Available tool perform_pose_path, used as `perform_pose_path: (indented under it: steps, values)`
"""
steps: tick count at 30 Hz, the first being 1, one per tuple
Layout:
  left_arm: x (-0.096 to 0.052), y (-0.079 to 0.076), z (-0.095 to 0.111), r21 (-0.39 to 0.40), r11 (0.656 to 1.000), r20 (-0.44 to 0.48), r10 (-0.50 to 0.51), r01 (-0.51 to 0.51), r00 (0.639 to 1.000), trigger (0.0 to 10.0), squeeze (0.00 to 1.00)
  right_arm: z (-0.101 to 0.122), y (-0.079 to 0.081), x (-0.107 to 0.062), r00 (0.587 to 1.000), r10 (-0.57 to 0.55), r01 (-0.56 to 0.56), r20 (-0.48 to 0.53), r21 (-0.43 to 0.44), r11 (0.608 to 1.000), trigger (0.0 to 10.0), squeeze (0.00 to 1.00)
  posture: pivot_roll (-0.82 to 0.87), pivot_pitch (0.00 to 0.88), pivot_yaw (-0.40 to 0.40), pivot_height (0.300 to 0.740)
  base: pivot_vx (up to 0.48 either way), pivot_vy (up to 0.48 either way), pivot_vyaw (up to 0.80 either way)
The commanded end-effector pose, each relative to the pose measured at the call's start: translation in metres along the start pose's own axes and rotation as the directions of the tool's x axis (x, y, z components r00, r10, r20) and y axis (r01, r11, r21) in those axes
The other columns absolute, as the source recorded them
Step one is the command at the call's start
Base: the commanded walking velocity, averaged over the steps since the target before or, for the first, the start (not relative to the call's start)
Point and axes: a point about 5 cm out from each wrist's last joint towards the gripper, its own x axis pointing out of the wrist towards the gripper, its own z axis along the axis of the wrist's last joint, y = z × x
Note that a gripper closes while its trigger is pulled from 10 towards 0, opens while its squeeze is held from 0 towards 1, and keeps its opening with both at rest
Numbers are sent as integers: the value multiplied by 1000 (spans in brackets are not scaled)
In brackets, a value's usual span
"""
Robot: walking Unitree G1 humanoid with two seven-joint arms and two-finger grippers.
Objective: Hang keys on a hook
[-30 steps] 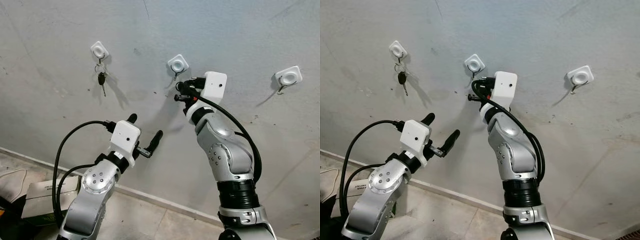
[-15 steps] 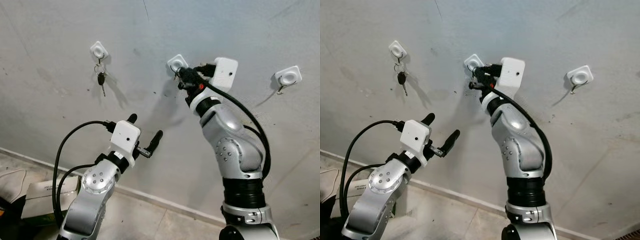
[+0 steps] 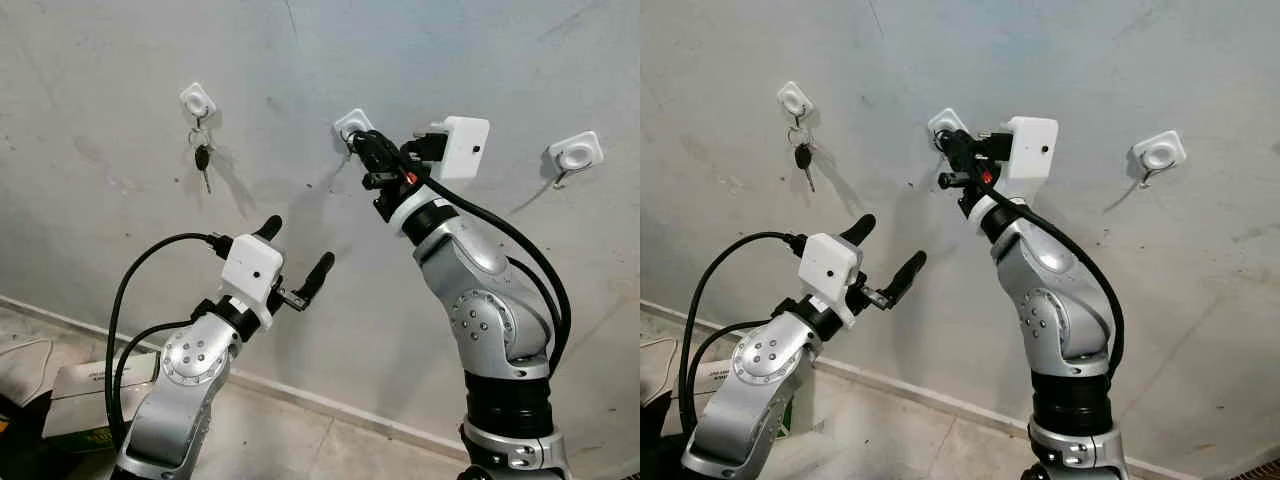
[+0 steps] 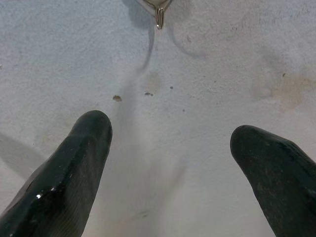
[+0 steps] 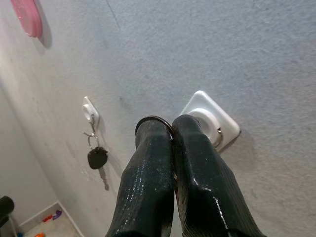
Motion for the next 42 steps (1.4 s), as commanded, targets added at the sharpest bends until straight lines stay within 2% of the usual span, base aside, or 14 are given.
perform_pose_path:
  steps: [1, 6, 10, 15, 26, 31, 42]
  values:
    - [1, 3, 8, 20, 1000, 34, 11, -11, 999, 10000, 0, 0, 6, 0, 999, 33, -33, -3, 8, 999, 10000, 0, 84, 0, 32, 740, 0, 0, 0]
    - [1, 3, 7, 12, 1000, 31, 14, -14, 999, 10000, 0, -6, 12, 2, 998, 52, -52, -28, 13, 999, 10000, 0, 83, 0, 31, 740, 0, 0, 0]
    - [1, 3, 5, 1, 1000, 24, 17, -17, 1000, 10000, 0, -25, 19, 9, 996, 49, -48, -78, 22, 999, 10000, 0, 85, 0, 29, 740, 0, 0, 0]
    - [1, 3, 4, 3, 1000, 20, 22, -22, 1000, 10000, 0, -39, 14, 14, 992, -34, 32, -124, -14, 999, 10000, 0, 94, 0, 24, 740, 0, 0, 0]
    - [0, 2, 2, 1, 1000, 12, 21, -21, 1000, 10000, 0, -32, 11, 25, 995, -70, 68, -75, -24, 997, 10000, 0, 98, 0, 22, 740, 0, 0, 0]
    - [0, 2, 1, -2, 1000, 6, 23, -23, 1000, 10000, 0, -27, 10, 20, 998, -16, 16, -54, -3, 1000, 10000, 0, 94, 0, 24, 740, 0, 0, 0]
    - [0, 3, 1, -7, 1000, 1, 18, -18, 1000, 10000, 0, -24, 0, 14, 999, -34, 34, -38, -19, 999, 10000, 0, 91, 0, 33, 740, 0, 0, 0]
